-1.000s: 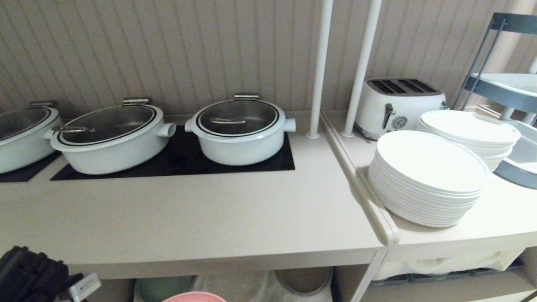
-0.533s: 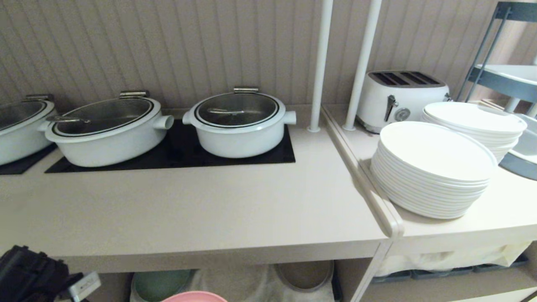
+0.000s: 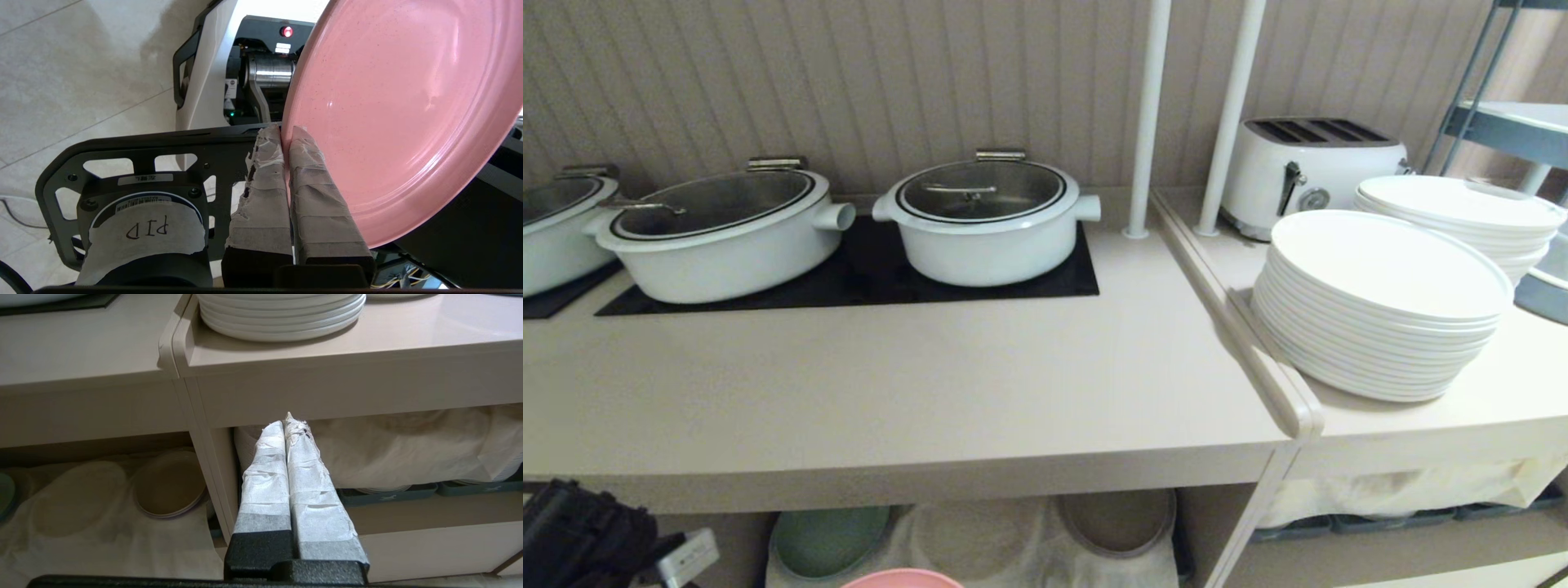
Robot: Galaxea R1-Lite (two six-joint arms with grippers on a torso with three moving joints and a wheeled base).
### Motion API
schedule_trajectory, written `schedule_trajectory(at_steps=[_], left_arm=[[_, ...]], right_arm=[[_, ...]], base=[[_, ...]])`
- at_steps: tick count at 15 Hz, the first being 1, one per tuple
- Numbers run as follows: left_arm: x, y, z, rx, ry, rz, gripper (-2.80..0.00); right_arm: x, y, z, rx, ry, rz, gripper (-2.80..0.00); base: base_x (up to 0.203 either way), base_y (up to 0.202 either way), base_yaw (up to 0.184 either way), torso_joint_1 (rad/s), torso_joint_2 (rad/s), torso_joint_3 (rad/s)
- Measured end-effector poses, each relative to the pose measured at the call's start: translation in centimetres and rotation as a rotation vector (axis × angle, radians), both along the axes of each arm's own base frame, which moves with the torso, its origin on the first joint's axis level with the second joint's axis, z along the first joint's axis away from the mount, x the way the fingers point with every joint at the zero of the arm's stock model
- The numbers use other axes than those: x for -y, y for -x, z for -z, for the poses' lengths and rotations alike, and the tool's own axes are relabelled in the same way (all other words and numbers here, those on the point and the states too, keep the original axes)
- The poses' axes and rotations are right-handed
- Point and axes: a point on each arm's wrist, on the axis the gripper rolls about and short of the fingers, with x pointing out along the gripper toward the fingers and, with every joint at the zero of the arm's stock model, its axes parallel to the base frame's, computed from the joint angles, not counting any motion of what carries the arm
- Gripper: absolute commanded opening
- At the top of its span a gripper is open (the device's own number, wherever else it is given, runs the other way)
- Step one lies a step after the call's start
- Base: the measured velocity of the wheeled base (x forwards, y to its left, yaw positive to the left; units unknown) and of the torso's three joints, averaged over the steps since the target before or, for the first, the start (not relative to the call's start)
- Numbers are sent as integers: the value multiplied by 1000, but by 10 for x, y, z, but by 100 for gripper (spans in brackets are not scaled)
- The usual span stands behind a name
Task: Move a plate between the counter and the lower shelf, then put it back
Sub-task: Put the plate in the cupboard
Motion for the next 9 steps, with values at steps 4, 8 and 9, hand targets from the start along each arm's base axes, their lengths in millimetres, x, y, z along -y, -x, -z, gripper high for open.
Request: schedule_trajectory(at_steps=[4, 8, 9], left_arm=[[0, 0, 0, 0, -1, 2, -280], [0, 0, 0, 3, -2, 1, -280], [0, 0, 0, 3, -2, -1, -280]], right_arm=[[0, 0, 0, 0, 0, 1, -280], [0, 0, 0, 0, 0, 1, -280], [0, 0, 0, 0, 0, 1, -280]], base=[[0, 0, 0, -212, 457, 250], [0, 0, 0, -247, 553, 292], [0, 0, 0, -246, 535, 300]])
